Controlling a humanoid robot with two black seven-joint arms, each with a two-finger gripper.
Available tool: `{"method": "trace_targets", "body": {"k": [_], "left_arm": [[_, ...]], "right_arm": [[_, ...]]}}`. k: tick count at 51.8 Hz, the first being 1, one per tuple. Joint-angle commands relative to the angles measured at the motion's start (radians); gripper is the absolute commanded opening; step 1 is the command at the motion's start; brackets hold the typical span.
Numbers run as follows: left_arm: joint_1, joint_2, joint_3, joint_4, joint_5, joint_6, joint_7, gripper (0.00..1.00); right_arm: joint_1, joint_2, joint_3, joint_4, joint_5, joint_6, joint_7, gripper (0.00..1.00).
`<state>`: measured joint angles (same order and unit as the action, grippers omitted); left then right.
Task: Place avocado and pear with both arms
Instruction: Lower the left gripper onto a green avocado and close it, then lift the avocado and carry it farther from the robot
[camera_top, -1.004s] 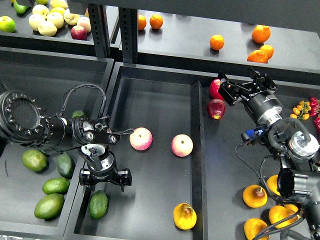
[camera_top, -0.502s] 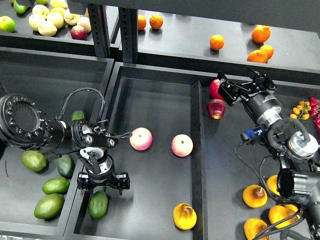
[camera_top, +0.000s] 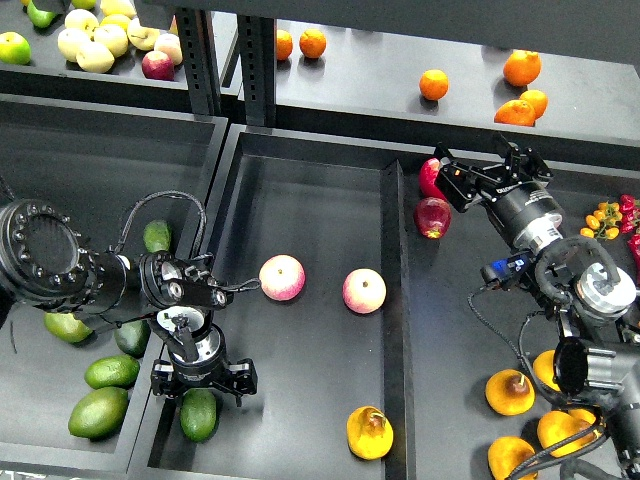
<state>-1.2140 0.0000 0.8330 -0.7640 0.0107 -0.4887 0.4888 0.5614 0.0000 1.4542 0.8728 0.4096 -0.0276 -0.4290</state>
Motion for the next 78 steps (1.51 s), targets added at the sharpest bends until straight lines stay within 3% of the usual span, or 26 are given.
{"method": "trace_targets", "body": {"k": [1, 30, 36, 40, 65, 78], "left_arm": [[0.001, 0.000, 0.000, 0.000, 0.000, 0.000, 0.000, 0.88], [-0.012, 0.000, -0.008, -0.003, -0.012, 0.000, 0.000, 0.52], [-0.015, 0.000, -0.011, -0.001, -0.041, 0.000, 0.000, 0.29], [-0.018, 0.000, -0.011, -0.001, -0.073, 0.000, 0.000, 0.24], [-0.182, 0.000, -0.069, 0.025, -0.078, 0.000, 0.000, 0.24], [-0.265, 0.000, -0.074, 0.132, -0.077, 0.000, 0.000, 0.25]], "right_arm": [[0.000, 0.000, 0.000, 0.000, 0.000, 0.000, 0.001, 0.99], [0.000, 0.000, 0.000, 0.000, 0.000, 0.000, -0.001, 0.99], [-0.002, 0.000, 0.000, -0.001, 0.000, 0.002, -0.001, 0.99], [-0.002, 0.000, 0.000, -0.003, 0.000, 0.003, -0.001, 0.99], [0.002, 0.000, -0.009, -0.002, 0.000, 0.003, -0.001, 0.99], [0.000, 0.000, -0.009, 0.003, 0.000, 0.003, 0.001, 0.99]]}}
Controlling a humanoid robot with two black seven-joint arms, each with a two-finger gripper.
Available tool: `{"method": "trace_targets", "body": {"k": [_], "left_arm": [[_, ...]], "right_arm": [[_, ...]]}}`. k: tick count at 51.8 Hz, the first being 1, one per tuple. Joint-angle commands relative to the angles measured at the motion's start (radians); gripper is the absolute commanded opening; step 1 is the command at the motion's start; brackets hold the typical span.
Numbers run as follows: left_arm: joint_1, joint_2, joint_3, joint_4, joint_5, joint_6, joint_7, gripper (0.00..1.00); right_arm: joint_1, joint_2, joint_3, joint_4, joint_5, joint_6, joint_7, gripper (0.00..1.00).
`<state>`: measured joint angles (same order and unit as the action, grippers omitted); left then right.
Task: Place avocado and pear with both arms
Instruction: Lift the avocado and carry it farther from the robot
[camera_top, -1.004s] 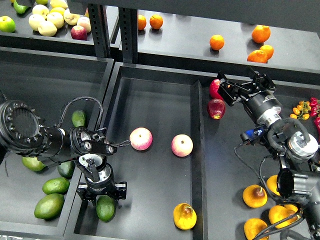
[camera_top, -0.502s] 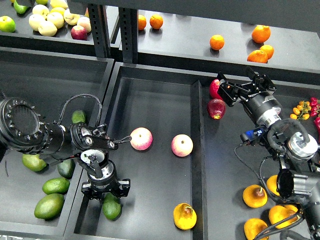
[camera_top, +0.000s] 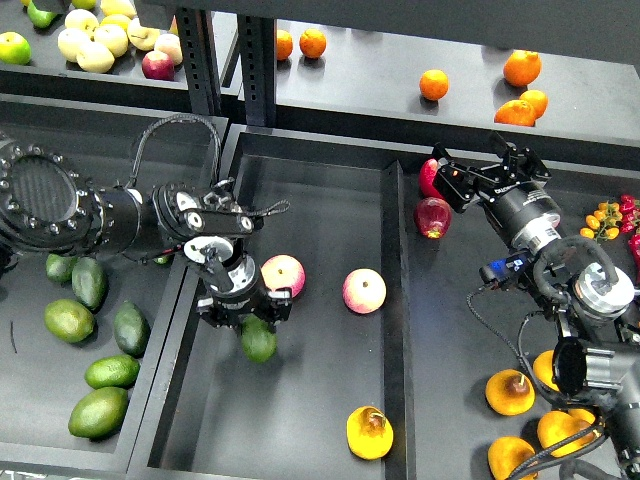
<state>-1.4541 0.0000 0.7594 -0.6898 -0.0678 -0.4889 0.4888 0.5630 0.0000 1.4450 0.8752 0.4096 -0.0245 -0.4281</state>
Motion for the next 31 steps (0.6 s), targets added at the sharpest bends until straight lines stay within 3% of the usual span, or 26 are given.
{"method": "trace_targets", "body": {"k": [1, 13, 31], "left_arm": [[-0.026, 0.000, 0.000, 0.070, 0.003, 0.000, 0.000, 0.25], [-0.025, 0.077, 0.011, 0.158, 0.020, 0.000, 0.000, 0.25], [0.034, 0.213, 0.015, 0.161, 0.108, 0.000, 0.000, 0.26]], "right_arm": [[-0.002, 0.000, 0.000, 0.002, 0.000, -0.002, 0.000, 0.99], [-0.002, 0.000, 0.000, 0.005, 0.000, 0.000, 0.000, 0.99], [-0.003, 0.000, 0.000, 0.007, 0.000, 0.000, 0.000, 0.99]]}}
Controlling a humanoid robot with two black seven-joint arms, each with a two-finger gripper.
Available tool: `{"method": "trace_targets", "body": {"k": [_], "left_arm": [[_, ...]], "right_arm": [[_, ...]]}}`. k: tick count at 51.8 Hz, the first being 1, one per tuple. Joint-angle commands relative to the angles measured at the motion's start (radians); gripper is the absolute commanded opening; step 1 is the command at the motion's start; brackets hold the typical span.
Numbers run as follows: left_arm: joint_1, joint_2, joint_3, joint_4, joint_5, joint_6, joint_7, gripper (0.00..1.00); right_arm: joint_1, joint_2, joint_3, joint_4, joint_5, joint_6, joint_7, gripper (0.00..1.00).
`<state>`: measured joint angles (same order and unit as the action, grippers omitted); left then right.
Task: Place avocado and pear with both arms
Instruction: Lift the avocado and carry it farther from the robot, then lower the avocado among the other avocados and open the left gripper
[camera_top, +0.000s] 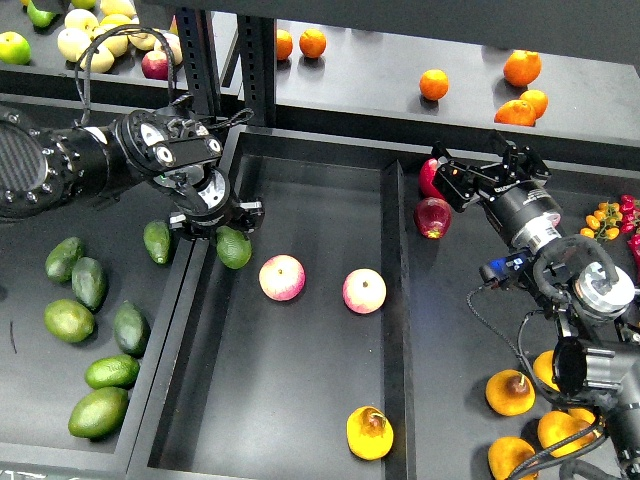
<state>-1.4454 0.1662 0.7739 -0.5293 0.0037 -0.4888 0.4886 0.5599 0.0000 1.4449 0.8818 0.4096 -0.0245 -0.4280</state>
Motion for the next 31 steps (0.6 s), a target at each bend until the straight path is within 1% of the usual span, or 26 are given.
{"method": "trace_targets", "body": {"k": [1, 8, 13, 24, 31], "left_arm": [[0.030, 0.055, 0.001, 0.002, 0.048, 0.000, 0.000, 0.26], [0.069, 0.104, -0.007, 0.009, 0.093, 0.000, 0.000, 0.26], [0.094, 0.118, -0.008, 0.015, 0.105, 0.000, 0.000, 0.26], [0.149, 0.108, -0.015, 0.078, 0.114, 0.000, 0.000, 0.27], [0.192, 0.072, -0.016, 0.124, 0.117, 0.000, 0.000, 0.28]], "right_arm": [[0.000, 0.000, 0.000, 0.000, 0.000, 0.000, 0.000, 0.99], [0.000, 0.000, 0.000, 0.000, 0.000, 0.000, 0.000, 0.99], [0.000, 0.000, 0.000, 0.000, 0.000, 0.000, 0.000, 0.99], [-0.002, 0.000, 0.000, 0.002, 0.000, 0.000, 0.000, 0.99], [-0.008, 0.000, 0.000, 0.028, 0.000, -0.002, 0.000, 0.99]]}}
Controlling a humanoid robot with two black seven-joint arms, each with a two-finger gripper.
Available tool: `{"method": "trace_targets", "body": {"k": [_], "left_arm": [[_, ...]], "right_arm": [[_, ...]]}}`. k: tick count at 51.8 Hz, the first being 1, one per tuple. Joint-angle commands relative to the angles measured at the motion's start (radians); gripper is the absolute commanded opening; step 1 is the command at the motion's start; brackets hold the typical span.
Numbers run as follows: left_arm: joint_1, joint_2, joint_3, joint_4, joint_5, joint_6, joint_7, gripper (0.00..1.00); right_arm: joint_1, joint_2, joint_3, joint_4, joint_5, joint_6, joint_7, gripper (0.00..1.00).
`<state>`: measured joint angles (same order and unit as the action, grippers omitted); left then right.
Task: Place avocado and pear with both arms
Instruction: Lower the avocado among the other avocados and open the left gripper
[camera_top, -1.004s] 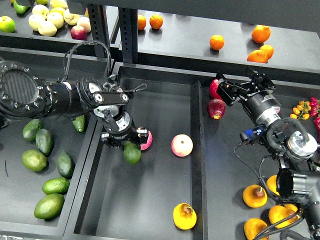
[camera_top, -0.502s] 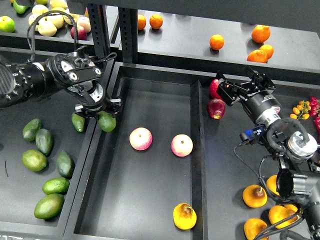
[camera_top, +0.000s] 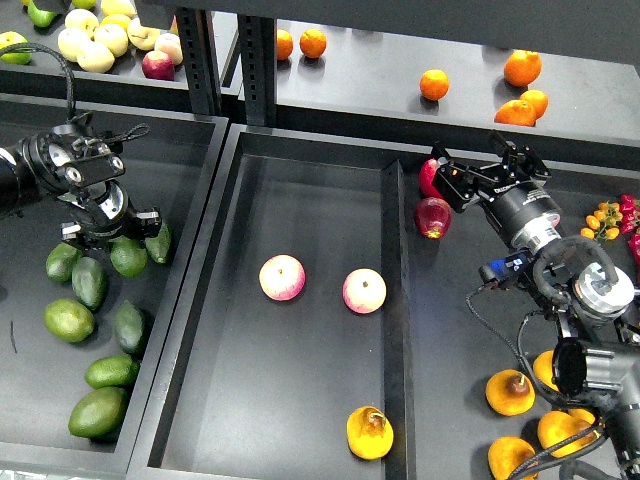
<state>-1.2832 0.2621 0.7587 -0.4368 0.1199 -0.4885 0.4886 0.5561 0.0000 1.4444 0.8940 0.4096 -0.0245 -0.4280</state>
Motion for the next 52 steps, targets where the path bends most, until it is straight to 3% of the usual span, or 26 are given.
{"method": "trace_targets", "body": {"k": [1, 20, 52], "left_arm": [[0.036, -0.027, -0.002, 0.038, 0.001, 0.000, 0.000, 0.28], [0.097, -0.096, -0.032, 0.099, 0.009, 0.000, 0.000, 0.32], [0.113, -0.112, -0.032, 0.124, 0.030, 0.000, 0.000, 0.51]], "right_arm": [[-0.004, 0.000, 0.001, 0.016, 0.000, -0.002, 0.000, 0.99], [-0.005, 0.000, -0.001, 0.020, -0.002, -0.002, 0.000, 0.99], [-0.005, 0.000, -0.002, 0.020, -0.002, -0.002, 0.000, 0.99]]}}
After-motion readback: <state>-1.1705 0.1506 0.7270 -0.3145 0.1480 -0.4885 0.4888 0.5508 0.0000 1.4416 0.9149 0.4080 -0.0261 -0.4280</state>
